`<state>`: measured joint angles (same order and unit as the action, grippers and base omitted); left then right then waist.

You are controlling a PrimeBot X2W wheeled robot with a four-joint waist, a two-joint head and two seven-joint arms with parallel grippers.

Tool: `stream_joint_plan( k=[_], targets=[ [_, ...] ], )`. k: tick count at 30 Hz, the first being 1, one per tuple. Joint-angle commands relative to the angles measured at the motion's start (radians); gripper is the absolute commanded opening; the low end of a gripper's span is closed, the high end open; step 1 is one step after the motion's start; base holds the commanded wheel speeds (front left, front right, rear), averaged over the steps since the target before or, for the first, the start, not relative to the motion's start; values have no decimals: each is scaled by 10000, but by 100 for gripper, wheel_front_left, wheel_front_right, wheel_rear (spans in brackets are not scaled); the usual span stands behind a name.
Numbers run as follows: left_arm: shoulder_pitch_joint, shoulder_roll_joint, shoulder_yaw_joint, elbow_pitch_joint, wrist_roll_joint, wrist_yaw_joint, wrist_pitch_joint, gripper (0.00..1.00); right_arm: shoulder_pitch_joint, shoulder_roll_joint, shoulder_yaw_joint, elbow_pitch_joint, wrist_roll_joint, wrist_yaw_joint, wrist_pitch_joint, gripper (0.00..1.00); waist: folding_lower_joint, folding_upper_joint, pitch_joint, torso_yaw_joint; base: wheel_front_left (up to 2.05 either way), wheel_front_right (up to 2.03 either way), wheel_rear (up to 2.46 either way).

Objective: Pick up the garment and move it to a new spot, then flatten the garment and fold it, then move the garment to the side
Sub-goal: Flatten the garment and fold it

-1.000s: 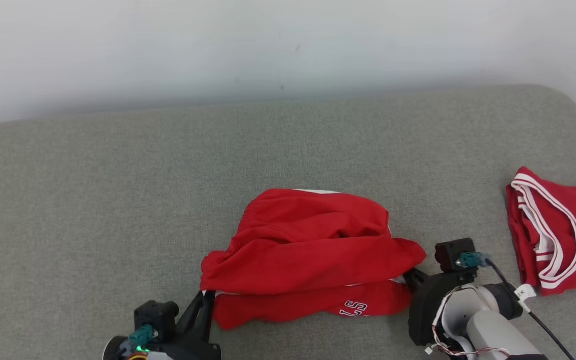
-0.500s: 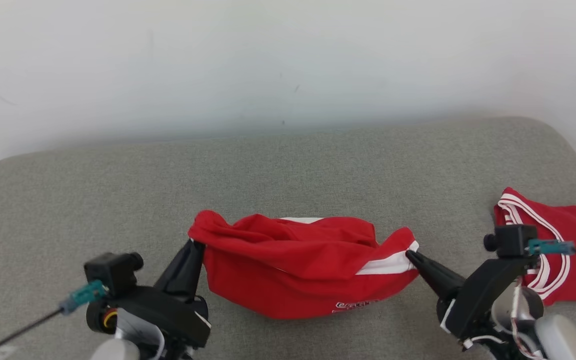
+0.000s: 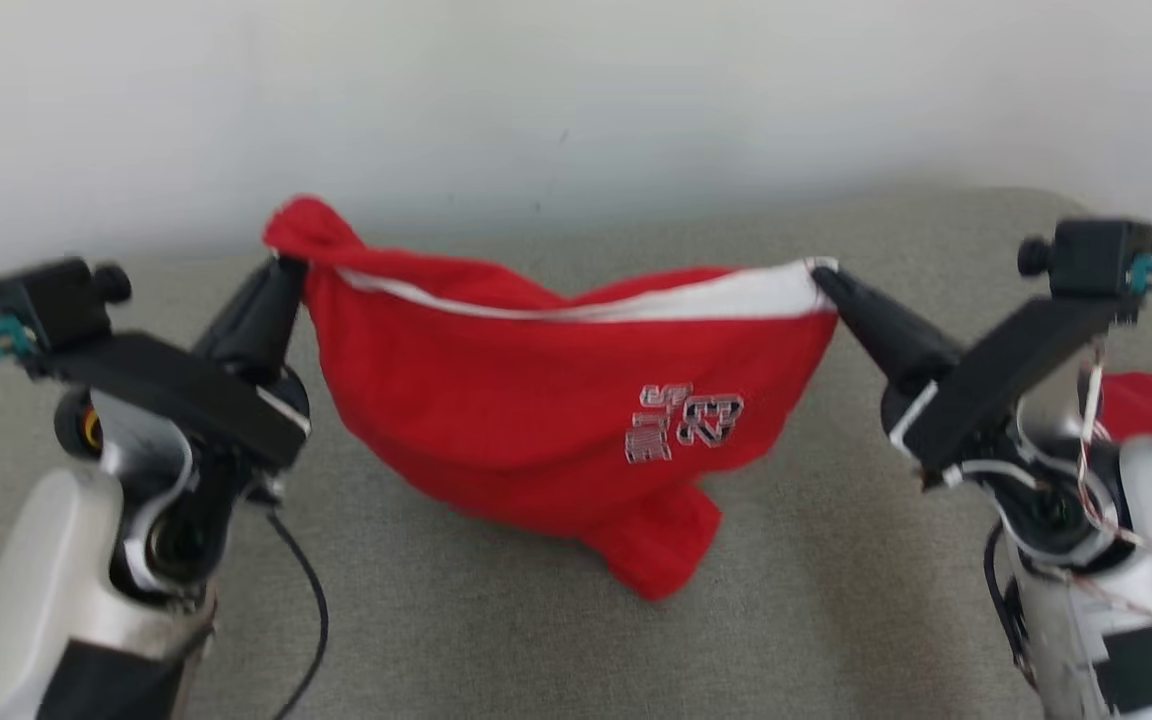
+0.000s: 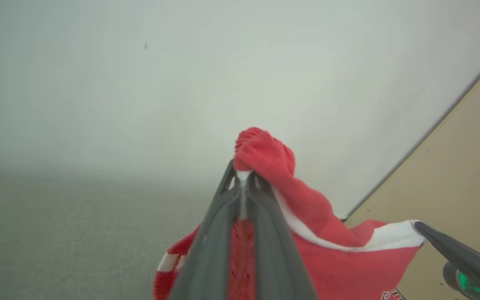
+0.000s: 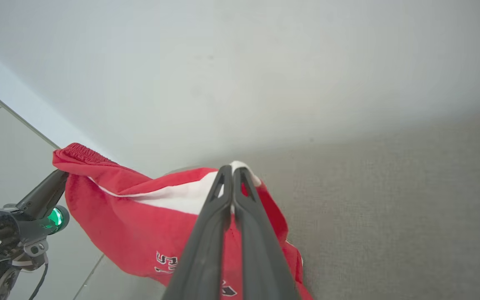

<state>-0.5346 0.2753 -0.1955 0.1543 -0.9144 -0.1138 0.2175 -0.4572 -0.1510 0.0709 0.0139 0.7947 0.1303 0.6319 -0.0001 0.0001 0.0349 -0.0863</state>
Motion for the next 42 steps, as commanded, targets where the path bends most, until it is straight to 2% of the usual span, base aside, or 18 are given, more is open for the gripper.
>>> stream_joint_plan(
  k=[1, 5, 11, 17, 24, 27, 32, 35, 39, 42],
  targets=[
    [-545, -39, 112, 110, -56, 81, 41, 0, -609, 118, 29, 214, -196, 1, -130, 0, 1, -1, 661, -129, 0, 0, 0],
    [-1959, -88, 424, 416, -93, 278, -93, 0, -2392, 227, 322, 914, -707, 1, -632, 0, 1, -1, 1841, -298, 0, 0, 0],
    [-4597, 257, 601, 724, 615, 422, -453, 0, -5601, 263, 667, 2011, -1444, 1, -2036, 0, 1, -1, 3904, -500, 0, 0, 0],
    [-7149, 552, 699, 1228, 1508, 480, -1320, 0, -8511, 352, 514, 3170, -2268, 1, -4455, 0, 1, -1, 5516, -584, 0, 0, 0],
    [-9066, 475, 1050, 1929, 1793, 302, -2891, 0, -10713, 84, 520, 4305, -3534, -13, -7175, 0, 1, -1, 6408, -581, 0, 0, 0],
    [-9225, 339, 1092, 2155, 1648, 139, -3415, 0, -10929, -105, 875, 4802, -3761, -13, -7417, 0, 1, -1, 6612, -534, 0, 0, 0],
    [-8316, 129, 894, 2368, 1334, -84, -4083, 0, -10416, -427, 1633, 5349, -3642, -13, -7527, 0, 1, -1, 6690, -438, 0, 0, 0],
    [-7309, 50, 542, 2317, 1176, -162, -4397, 0, -9766, -510, 2017, 5384, -2888, -13, -7585, 0, 1, -1, 6436, -333, 0, 0, 0],
    [-5708, 67, -174, 1780, 691, -196, -4641, 0, -8496, -1055, 2768, 4950, -1963, -13, -7273, 0, 1, -1, 5754, -214, 0, 0, 0],
    [-4424, 93, -358, 1208, 440, -155, -4755, 0, -7422, -1456, 3094, 4241, -1063, -11, -6852, 0, 1, -1, 5063, -82, 0, 0, 0]
  ],
)
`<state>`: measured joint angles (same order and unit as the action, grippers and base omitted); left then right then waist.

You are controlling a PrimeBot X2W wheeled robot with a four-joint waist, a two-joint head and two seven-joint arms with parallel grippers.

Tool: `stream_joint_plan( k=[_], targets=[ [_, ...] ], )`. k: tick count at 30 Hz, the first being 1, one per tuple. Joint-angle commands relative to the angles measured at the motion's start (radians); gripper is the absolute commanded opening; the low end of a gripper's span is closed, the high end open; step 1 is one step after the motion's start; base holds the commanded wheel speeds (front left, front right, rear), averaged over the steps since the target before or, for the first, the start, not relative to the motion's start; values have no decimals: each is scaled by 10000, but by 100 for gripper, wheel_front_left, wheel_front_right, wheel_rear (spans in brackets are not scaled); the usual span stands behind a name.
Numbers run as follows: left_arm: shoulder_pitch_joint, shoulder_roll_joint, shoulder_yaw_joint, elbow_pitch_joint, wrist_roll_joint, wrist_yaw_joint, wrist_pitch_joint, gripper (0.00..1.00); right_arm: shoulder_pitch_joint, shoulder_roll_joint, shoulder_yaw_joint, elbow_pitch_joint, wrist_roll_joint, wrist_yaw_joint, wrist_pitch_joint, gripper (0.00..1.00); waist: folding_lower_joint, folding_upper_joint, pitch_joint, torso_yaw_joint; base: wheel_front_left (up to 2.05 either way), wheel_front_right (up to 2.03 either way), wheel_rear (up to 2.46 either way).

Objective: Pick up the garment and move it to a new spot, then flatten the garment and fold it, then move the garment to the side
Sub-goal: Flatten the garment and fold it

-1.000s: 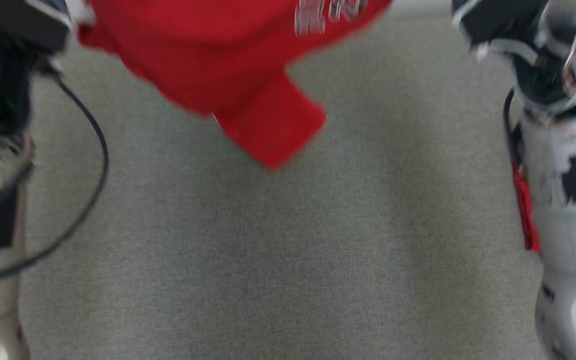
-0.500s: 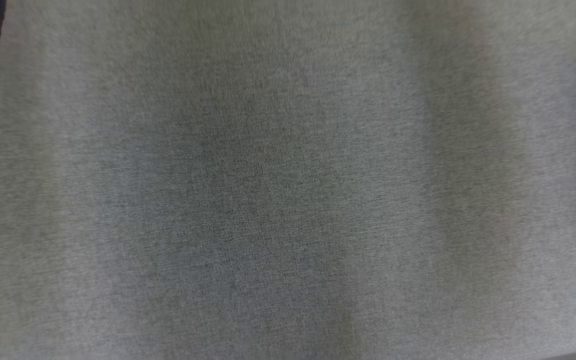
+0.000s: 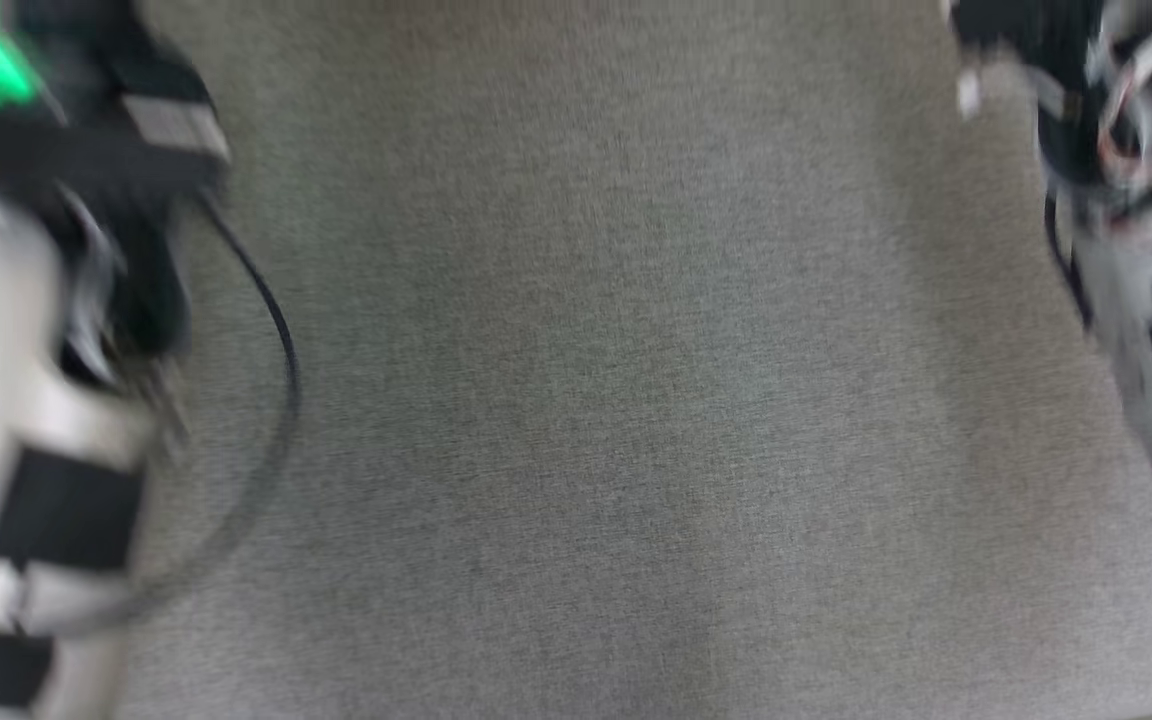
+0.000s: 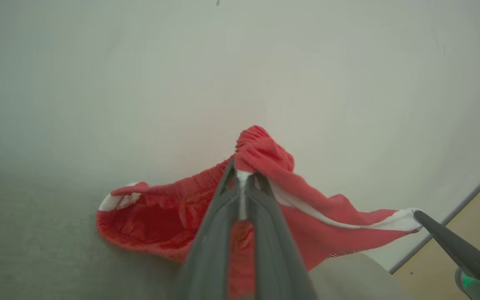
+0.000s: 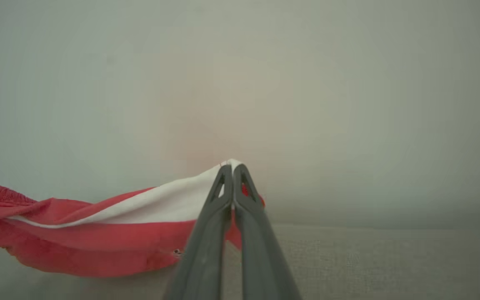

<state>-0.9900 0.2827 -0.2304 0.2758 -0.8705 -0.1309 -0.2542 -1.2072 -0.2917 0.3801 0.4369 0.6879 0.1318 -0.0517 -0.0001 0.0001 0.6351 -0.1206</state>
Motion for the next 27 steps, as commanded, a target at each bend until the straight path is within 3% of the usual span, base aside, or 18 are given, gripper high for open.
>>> stream_joint_plan(
  k=[1, 5, 10, 20, 27],
  targets=[
    [586, -37, -100, -207, -70, 14, -72, 0, 495, -211, 28, -261, 247, -27, 169, 0, 1, -1, -1211, 322, 0, 0, 0],
    [2383, 218, -495, -737, 531, 12, -111, 0, 2211, -719, 58, -1385, 948, -27, 974, 0, 1, -1, -2199, 360, 0, 0, 0],
    [4814, -17, -650, -1086, 1777, 245, -107, 0, 4898, -1285, -151, -2726, 629, -27, 2028, 0, 1, -1, -3645, 381, 0, 0, 0],
    [7862, -424, -602, -825, 2497, 622, -110, 0, 9565, -1036, -1753, -4641, 49, -27, 5706, 0, 1, -1, -5479, 383, 0, 0, 0],
    [9185, -193, -857, -637, 2816, 1015, 92, 0, 12274, -155, -3261, -6337, -700, -28, 8400, 0, 1, -1, -5954, 389, 0, 0, 0]
  ],
)
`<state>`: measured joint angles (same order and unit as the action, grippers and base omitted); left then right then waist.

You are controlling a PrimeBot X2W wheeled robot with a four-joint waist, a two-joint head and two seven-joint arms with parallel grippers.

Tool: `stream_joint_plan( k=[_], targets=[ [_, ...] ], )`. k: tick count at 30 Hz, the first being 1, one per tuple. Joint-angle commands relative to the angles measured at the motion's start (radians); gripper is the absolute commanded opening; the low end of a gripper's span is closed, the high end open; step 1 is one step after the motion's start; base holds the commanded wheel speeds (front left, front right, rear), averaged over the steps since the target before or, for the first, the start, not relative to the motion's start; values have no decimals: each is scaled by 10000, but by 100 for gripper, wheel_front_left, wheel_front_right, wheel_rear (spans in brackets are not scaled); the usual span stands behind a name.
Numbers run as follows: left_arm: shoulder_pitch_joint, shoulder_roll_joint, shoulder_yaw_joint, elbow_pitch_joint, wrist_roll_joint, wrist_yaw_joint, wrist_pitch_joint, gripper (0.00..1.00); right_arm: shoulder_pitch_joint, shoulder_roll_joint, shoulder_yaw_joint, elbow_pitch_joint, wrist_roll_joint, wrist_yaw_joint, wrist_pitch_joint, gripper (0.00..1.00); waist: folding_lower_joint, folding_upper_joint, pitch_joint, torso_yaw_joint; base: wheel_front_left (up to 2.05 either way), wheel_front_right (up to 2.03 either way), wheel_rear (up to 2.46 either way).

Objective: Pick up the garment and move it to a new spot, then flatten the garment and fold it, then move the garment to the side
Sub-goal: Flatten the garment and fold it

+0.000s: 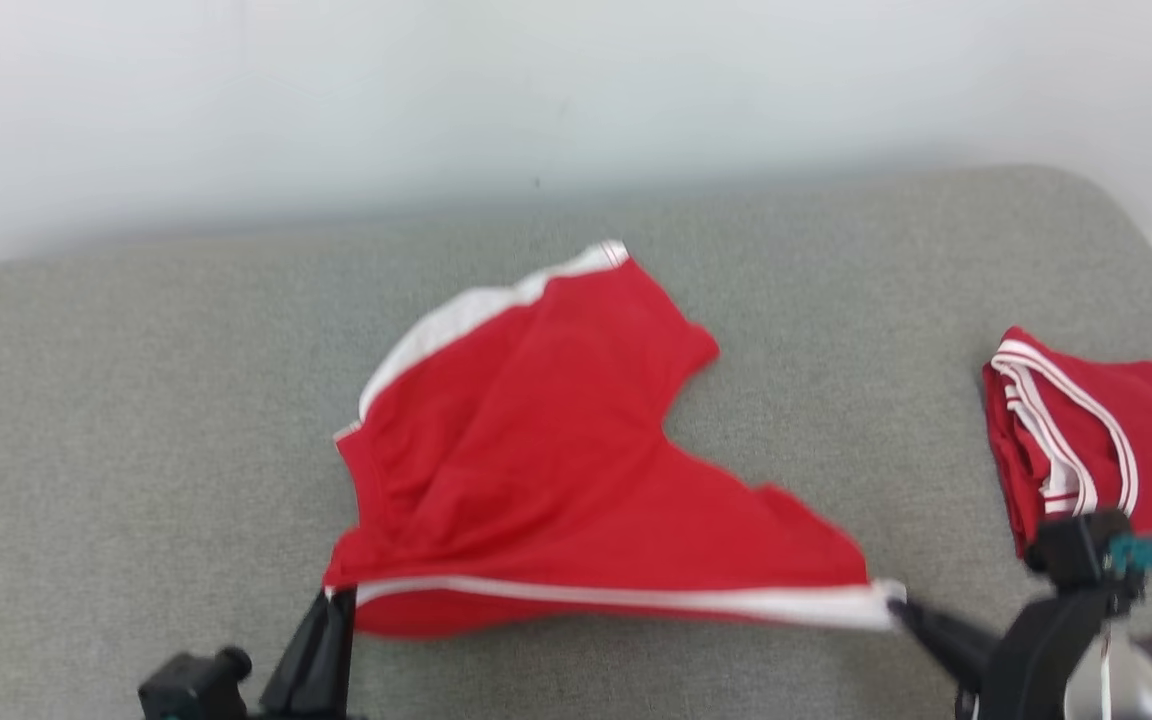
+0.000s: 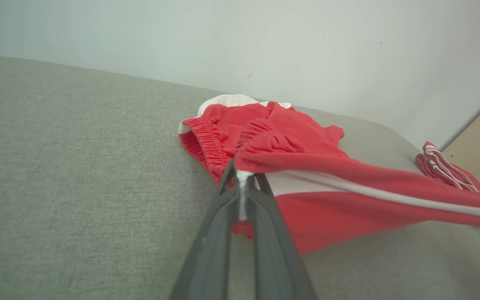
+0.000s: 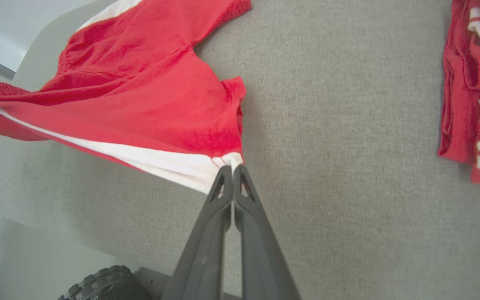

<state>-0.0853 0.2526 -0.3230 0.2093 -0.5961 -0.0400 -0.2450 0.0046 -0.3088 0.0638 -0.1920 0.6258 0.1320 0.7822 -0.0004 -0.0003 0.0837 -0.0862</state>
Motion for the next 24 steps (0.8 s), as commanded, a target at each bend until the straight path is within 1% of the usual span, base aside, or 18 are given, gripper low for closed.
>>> stream_joint_plan(
  k=[1, 4, 5, 9, 14, 16, 18, 21, 24],
  targets=[
    [335, 138, -26, 0, 128, 159, 110, 0, 484, 159, -257, -261, -160, -30, 404, 0, 4, 3, -475, 50, 0, 0, 0],
    [872, 284, -221, -120, 185, 273, 447, 0, 1394, 578, -628, -803, -381, -29, 1342, 0, 4, 3, -575, 71, 0, 0, 0],
    [872, 284, -221, -120, 185, 273, 447, 0, 1394, 578, -628, -803, -381, -29, 1342, 0, 4, 3, -575, 71, 0, 0, 0],
    [1509, 424, -428, -232, 126, 411, 898, 0, 2360, 980, -1067, -1342, -597, -30, 2481, 0, 4, 3, -698, 100, 0, 0, 0],
    [1936, 528, -668, -567, 71, 503, 1376, 0, 3013, 1310, -1435, -2031, -846, -30, 3671, 0, 4, 3, -714, 191, 0, 0, 0],
    [2007, 458, -691, -726, 0, 509, 1424, 0, 2844, 1490, -1549, -2350, -836, -29, 3600, 0, 4, 3, -688, 250, 0, 0, 0],
    [1940, 411, -699, -875, -32, 495, 1387, 0, 2618, 1489, -1577, -2566, -919, -29, 3351, 0, 4, 3, -642, 308, 0, 0, 0],
    [1668, 344, -657, -1072, -117, 490, 1406, 0, 1974, 1228, -1419, -2602, -1086, -29, 2680, 0, 4, 3, -524, 368, 0, 0, 0],
    [1337, 274, -621, -1163, -229, 437, 1528, 0, 1084, 873, -1102, -2155, -1116, -29, 2006, 0, 4, 3, -357, 433, 0, 0, 0]
  ],
)
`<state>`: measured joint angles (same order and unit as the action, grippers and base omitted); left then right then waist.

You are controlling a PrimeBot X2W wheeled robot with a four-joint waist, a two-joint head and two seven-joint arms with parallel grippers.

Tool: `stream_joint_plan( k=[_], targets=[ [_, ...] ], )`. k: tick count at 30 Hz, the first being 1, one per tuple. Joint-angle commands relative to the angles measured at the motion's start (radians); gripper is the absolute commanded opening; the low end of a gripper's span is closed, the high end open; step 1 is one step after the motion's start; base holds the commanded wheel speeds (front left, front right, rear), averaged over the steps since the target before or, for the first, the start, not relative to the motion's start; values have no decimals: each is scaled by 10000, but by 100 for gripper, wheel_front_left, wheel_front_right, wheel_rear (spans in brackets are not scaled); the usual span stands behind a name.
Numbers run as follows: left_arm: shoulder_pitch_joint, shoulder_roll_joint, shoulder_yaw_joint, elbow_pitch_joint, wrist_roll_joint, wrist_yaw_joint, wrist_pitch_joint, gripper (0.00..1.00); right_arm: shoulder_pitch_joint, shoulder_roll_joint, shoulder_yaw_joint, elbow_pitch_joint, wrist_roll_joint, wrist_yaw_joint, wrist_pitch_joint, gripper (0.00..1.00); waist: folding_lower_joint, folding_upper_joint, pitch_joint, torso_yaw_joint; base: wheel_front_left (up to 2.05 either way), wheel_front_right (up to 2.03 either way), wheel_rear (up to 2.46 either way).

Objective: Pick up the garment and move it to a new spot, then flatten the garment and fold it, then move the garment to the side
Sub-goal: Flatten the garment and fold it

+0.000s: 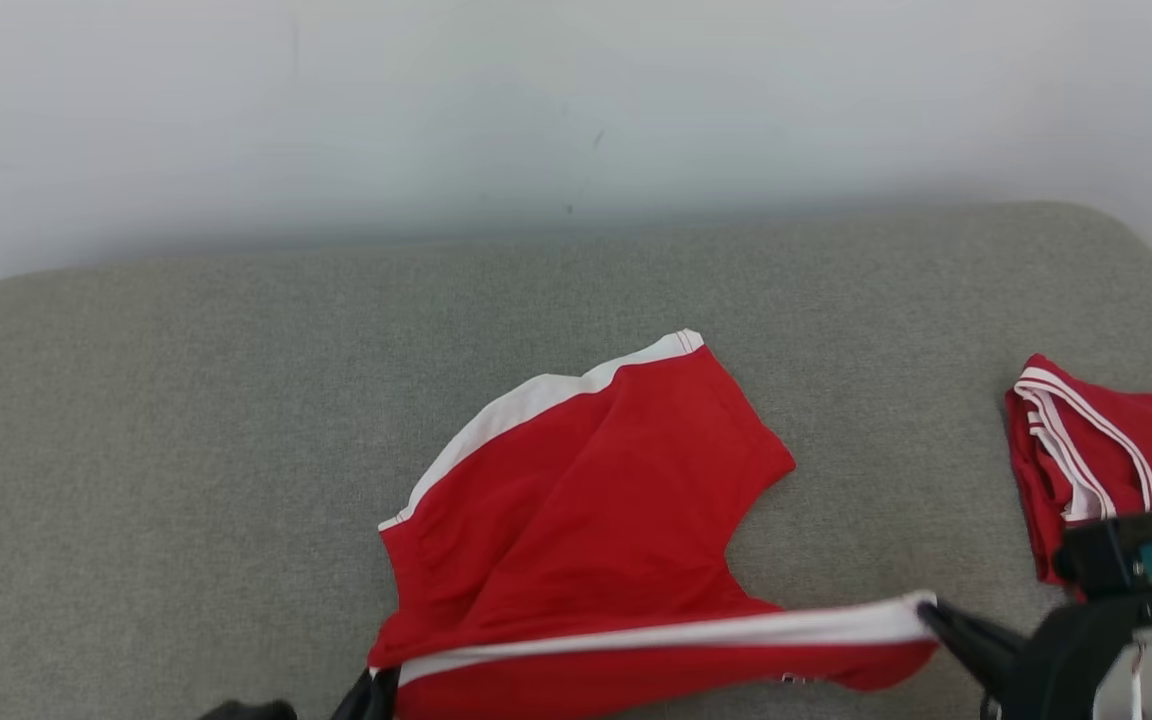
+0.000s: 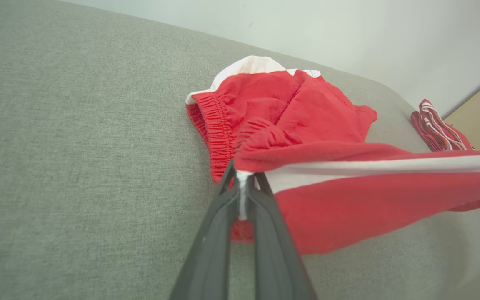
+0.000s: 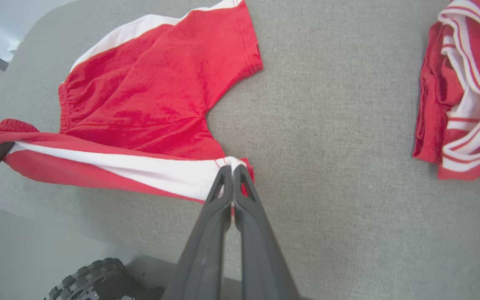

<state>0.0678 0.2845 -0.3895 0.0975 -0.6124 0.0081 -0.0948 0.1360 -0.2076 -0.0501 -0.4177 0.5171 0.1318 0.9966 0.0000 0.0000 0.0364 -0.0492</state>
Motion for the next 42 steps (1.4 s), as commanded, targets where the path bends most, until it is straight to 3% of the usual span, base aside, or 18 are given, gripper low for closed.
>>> stream_joint_plan(
  k=[1, 7, 13, 22, 31, 33, 34, 35, 36, 37, 42],
  targets=[
    [-333, -66, 35, -32, -88, -55, 88, 0, -596, -256, 157, 361, 31, -27, -384, 0, 0, 0, 187, 90, 0, 0, 0],
    [-1448, -294, 34, 178, -181, -45, 390, 0, -2896, -1228, 1076, 2298, 103, -27, -1499, 0, 0, 0, 716, 396, 0, 0, 0],
    [-2739, -666, 61, 829, -116, 68, 443, 0, -5308, -1632, 1964, 4383, 183, -27, -2501, 0, 0, 0, 1391, 822, 0, 0, 0],
    [-4429, -1185, 91, 1853, 124, 365, 294, 0, -8004, -1698, 3038, 7136, -7, -27, -4002, 0, 0, 0, 2374, 1424, 0, 0, 0],
    [-5495, -1542, 56, 2491, 287, 652, 256, 0, -9628, -1381, 3414, 9282, -347, -27, -5284, 0, 0, 0, 3052, 1810, 0, 0, 0],
    [-5685, -1654, -6, 2623, 292, 641, 233, 5, -9948, -1283, 3497, 9765, -432, -27, -5574, 0, 0, 0, 3161, 1896, 0, 0, 0],
    [-5764, -1688, -28, 2685, 274, 634, 205, 13, -10079, -1238, 3551, 9976, -474, -27, -5729, 0, 0, 0, 3202, 1931, 0, 0, 0],
    [-5888, -1758, -71, 2811, 237, 603, 154, 44, -10310, -1146, 3652, 10373, -531, -27, -6059, 3, 0, 0, 3252, 1992, 0, 0, 0],
    [-5934, -1797, -88, 2874, 223, 599, 112, 100, -10388, -1118, 3701, 10557, -561, -27, -6193, 62, 0, 0, 3261, 2018, 0, 0, 0],
    [-5985, -1828, -96, 2928, 201, 599, 59, 100, -10469, -1068, 3757, 10736, -564, -27, -6320, 100, 0, 0, 3254, 2034, 0, 0, 0],
    [-5958, -1915, -181, 3158, 227, 471, -339, 100, -10632, -956, 3969, 11378, -243, -27, -6907, 100, 0, 0, 2962, 2070, 0, 0, 0]
  ],
)
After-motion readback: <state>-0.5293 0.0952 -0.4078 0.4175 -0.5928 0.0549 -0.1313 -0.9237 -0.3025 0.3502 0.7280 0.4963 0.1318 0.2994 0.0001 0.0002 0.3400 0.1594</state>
